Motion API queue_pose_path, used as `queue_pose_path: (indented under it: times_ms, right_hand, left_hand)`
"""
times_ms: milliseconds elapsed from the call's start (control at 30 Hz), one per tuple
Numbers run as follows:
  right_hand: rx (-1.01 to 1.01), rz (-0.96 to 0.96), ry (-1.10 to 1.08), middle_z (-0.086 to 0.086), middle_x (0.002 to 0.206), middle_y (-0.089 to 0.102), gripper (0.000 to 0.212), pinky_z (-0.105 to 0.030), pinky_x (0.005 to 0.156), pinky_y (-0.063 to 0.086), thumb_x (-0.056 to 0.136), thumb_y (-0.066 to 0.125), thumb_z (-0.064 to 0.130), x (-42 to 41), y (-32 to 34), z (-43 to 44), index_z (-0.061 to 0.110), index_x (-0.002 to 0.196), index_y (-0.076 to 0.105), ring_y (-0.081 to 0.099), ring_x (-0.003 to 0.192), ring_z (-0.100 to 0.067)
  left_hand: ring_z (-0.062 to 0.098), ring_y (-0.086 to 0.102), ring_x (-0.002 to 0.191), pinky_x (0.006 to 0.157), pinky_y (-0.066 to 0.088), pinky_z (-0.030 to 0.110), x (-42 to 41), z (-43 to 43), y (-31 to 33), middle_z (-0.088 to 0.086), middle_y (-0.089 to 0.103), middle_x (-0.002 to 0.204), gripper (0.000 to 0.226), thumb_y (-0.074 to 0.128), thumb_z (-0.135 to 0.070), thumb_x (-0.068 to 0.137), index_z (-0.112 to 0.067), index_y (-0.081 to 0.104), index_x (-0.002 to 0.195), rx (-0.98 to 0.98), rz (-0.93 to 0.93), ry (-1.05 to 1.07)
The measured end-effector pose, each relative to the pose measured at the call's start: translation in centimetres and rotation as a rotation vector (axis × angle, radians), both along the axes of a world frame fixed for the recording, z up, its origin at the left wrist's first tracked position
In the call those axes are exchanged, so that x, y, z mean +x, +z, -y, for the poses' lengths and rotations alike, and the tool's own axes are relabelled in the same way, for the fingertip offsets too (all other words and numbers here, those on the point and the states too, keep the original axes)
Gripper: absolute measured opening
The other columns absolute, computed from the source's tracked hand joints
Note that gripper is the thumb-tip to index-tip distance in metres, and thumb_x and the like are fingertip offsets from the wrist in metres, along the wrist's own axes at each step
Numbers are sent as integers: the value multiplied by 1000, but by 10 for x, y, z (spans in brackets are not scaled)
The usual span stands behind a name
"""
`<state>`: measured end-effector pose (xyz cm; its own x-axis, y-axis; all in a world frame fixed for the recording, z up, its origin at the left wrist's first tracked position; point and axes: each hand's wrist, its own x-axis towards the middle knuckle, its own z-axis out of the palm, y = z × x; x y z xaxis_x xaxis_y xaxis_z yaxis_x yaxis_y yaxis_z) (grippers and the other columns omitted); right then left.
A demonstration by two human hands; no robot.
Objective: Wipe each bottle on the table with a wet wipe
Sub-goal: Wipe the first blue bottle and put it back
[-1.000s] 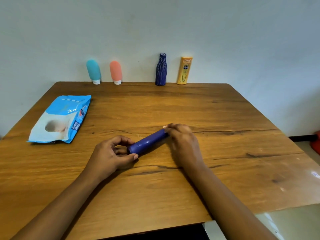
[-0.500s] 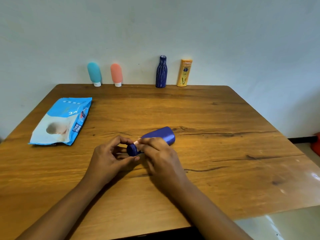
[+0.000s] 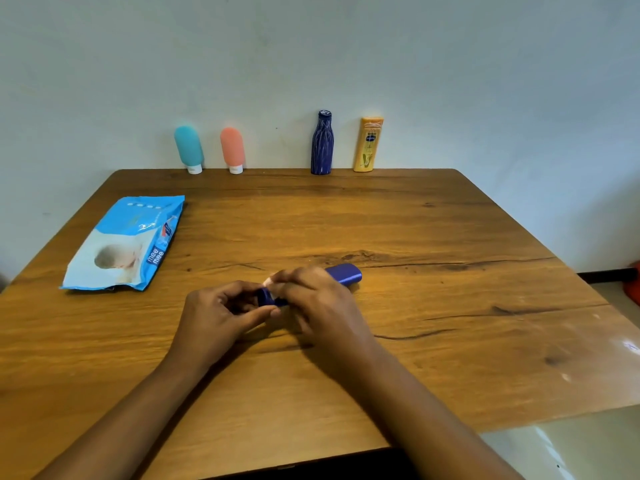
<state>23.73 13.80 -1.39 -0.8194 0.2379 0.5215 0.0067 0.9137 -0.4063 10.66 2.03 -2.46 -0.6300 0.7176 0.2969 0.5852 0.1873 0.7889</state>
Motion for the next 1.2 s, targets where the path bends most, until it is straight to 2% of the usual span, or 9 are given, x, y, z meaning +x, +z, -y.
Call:
queue_pose_path:
  times_ms: [133, 300, 467, 633, 767, 867, 1000, 1100, 1200]
  right_hand:
    - [171, 78, 87, -6, 121, 59, 32, -32, 83, 52, 90, 59, 19, 9, -5, -7, 9, 120, 61, 53, 108, -17]
    - [93, -1, -87, -6, 121, 58, 36, -39, 86, 51, 83, 67, 9, 12, -10, -26, 8, 118, 61, 52, 111, -20]
    - [251, 61, 94, -6, 125, 57, 35, -33, 84, 52, 89, 62, 17, 8, -10, -8, 10, 123, 58, 51, 113, -18]
    - [231, 55, -51, -8, 122, 59, 35, -37, 80, 54, 87, 64, 13, 14, -13, -25, 7, 121, 59, 53, 110, -20]
    - [233, 42, 27, -10, 125, 57, 36, -34, 86, 52, 90, 61, 17, 8, -10, -14, 7, 124, 57, 52, 112, -21]
    - [277, 56, 108, -10, 125, 58, 33, -30, 87, 50, 91, 58, 17, 7, -13, -12, 8, 122, 59, 52, 113, -21]
    - [142, 98, -135, -5, 116, 62, 30, -35, 87, 51, 85, 65, 11, 16, -20, -43, 10, 115, 64, 56, 105, -17]
    - [-42, 91, -394, 0, 104, 63, 22, -35, 86, 50, 85, 59, 7, 23, -14, -73, 15, 104, 67, 57, 97, -13]
    - [-92, -25, -375, -1, 103, 64, 24, -31, 86, 48, 84, 59, 4, 20, -4, -68, 13, 104, 68, 59, 96, -15]
  left_hand:
    - [-6, 64, 70, 60, 46, 4, -1, -1, -1, -29, 67, 79, 33, 83, -29, 54, -33, 67, 82, 4, 48, 6]
    - [-6, 62, 74, 60, 46, 4, 1, -2, 1, -10, 68, 69, 35, 77, -38, 53, -34, 64, 86, 9, 54, 8]
    - [-3, 64, 68, 60, 46, 6, -3, -2, -2, -14, 71, 76, 34, 84, -16, 60, -36, 66, 81, 22, 54, -7]
    - [-2, 63, 66, 58, 47, 6, -3, -3, -3, -7, 69, 69, 33, 78, -37, 52, -34, 66, 83, 26, 82, 20]
    - [0, 65, 69, 60, 48, 8, -5, -3, -4, -6, 71, 71, 32, 80, -32, 55, -31, 68, 86, 12, 78, -3]
    - [-1, 65, 68, 60, 47, 7, -6, -4, -5, -17, 71, 80, 31, 84, -24, 59, -33, 68, 84, 17, 47, -1]
    - [-7, 62, 82, 64, 44, 1, -3, -2, -4, -16, 69, 74, 37, 83, -30, 58, -36, 64, 90, 2, -44, 6]
    - [0, 63, 87, 73, 47, 8, -4, -1, -7, -12, 66, 94, 44, 83, -24, 64, -22, 68, 105, -10, -214, -38]
    - [0, 58, 90, 80, 45, 7, -3, -2, -8, -5, 66, 99, 44, 83, -16, 66, -14, 67, 108, -21, -365, -99]
